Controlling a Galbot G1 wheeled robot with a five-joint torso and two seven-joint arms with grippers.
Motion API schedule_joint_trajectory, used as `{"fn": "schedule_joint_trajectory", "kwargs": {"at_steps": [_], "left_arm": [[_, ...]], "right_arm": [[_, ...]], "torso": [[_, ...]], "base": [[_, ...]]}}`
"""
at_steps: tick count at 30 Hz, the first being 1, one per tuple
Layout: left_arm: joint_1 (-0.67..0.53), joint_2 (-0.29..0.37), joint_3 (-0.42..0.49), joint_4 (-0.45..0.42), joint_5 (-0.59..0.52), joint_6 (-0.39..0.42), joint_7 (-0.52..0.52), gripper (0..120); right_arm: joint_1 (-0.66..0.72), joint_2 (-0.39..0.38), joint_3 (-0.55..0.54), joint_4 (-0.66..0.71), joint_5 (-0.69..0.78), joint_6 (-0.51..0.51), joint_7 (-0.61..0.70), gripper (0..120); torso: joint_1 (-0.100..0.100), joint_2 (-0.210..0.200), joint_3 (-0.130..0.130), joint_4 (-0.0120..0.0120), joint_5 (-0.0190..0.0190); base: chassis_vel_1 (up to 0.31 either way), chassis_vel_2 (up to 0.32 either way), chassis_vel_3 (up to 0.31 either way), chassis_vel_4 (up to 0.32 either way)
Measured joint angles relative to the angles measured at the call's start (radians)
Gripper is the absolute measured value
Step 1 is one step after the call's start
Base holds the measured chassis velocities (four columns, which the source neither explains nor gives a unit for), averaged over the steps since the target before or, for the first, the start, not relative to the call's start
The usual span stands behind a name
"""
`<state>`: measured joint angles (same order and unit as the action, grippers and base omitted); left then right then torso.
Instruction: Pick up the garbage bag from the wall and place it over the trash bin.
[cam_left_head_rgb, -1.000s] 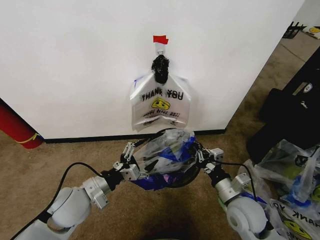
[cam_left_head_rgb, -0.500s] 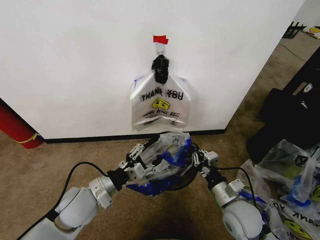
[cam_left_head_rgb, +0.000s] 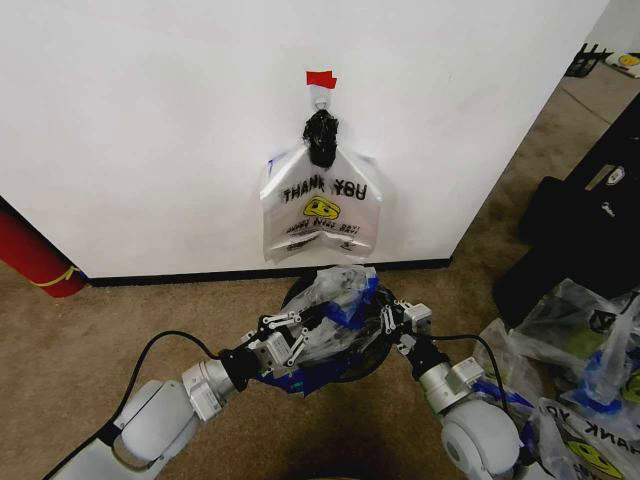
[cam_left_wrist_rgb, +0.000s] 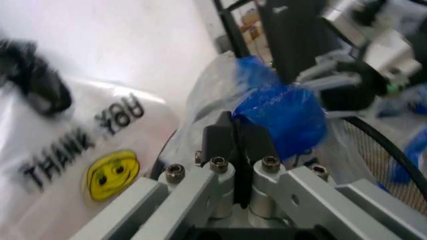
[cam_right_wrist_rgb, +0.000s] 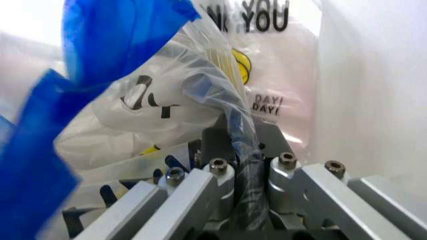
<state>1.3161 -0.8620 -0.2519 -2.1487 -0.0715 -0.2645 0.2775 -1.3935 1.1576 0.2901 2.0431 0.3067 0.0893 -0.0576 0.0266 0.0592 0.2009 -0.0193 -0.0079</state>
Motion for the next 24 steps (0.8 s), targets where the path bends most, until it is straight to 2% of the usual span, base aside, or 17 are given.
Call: {"fn": "schedule_joint_trajectory", "kwargs": {"at_steps": [2,3,5,9,10,11,13,17,24], "left_arm": [[-0.007,0.000,0.000,-0.006,-0.068,0.050,-0.040,0],[-0.007,0.000,0.000,-0.006,-0.068,0.050,-0.040,0],[-0.020,0.000,-0.004,-0.010,-0.121,0.122,-0.101,0],[-0.044,-0.003,-0.023,-0.012,-0.233,0.282,-0.232,0],[-0.044,-0.003,-0.023,-0.012,-0.233,0.282,-0.232,0],[-0.043,-0.003,-0.033,-0.017,-0.266,0.329,-0.262,0],[-0.040,-0.003,-0.045,-0.019,-0.297,0.374,-0.286,0],[-0.039,-0.007,-0.046,0.016,-0.290,0.403,-0.275,0],[-0.031,-0.021,-0.042,0.080,-0.220,0.396,-0.222,0]], "right_arm": [[0.010,-0.003,0.014,-0.031,0.010,0.039,-0.043,0],[0.010,-0.003,0.014,-0.031,0.010,0.039,-0.043,0],[0.025,-0.008,0.035,-0.070,0.037,0.086,-0.114,0],[0.068,-0.023,0.089,-0.175,0.136,0.172,-0.332,0],[0.068,-0.023,0.089,-0.175,0.136,0.172,-0.332,0],[0.085,-0.027,0.098,-0.209,0.174,0.188,-0.403,0],[0.113,-0.031,0.114,-0.257,0.231,0.210,-0.538,0],[0.137,-0.029,0.144,-0.304,0.320,0.232,-0.732,0],[0.136,-0.026,0.138,-0.315,0.432,0.233,-0.764,0]], "torso": [[0.000,0.000,0.000,0.0001,-0.0001],[0.000,0.000,0.000,0.0001,-0.0001],[0.000,0.000,0.000,0.0000,0.0000],[0.000,0.000,0.000,-0.0003,-0.0002],[0.000,0.000,0.000,-0.0003,-0.0002],[0.000,0.000,0.000,-0.0002,0.0000],[0.000,0.000,0.000,0.0003,0.0004],[0.000,0.000,0.000,-0.0002,0.0000],[0.000,0.000,0.000,0.0000,-0.0001]], "base": [[0.000,0.000,0.000,0.000],[0.000,0.000,0.000,0.000],[0.000,0.000,0.000,0.000],[0.000,0.000,0.000,0.000],[0.000,0.000,0.000,0.000],[0.000,0.000,0.000,0.000],[0.000,0.000,0.000,0.000],[0.000,0.000,0.000,0.000],[0.000,0.000,0.000,0.000]]}}
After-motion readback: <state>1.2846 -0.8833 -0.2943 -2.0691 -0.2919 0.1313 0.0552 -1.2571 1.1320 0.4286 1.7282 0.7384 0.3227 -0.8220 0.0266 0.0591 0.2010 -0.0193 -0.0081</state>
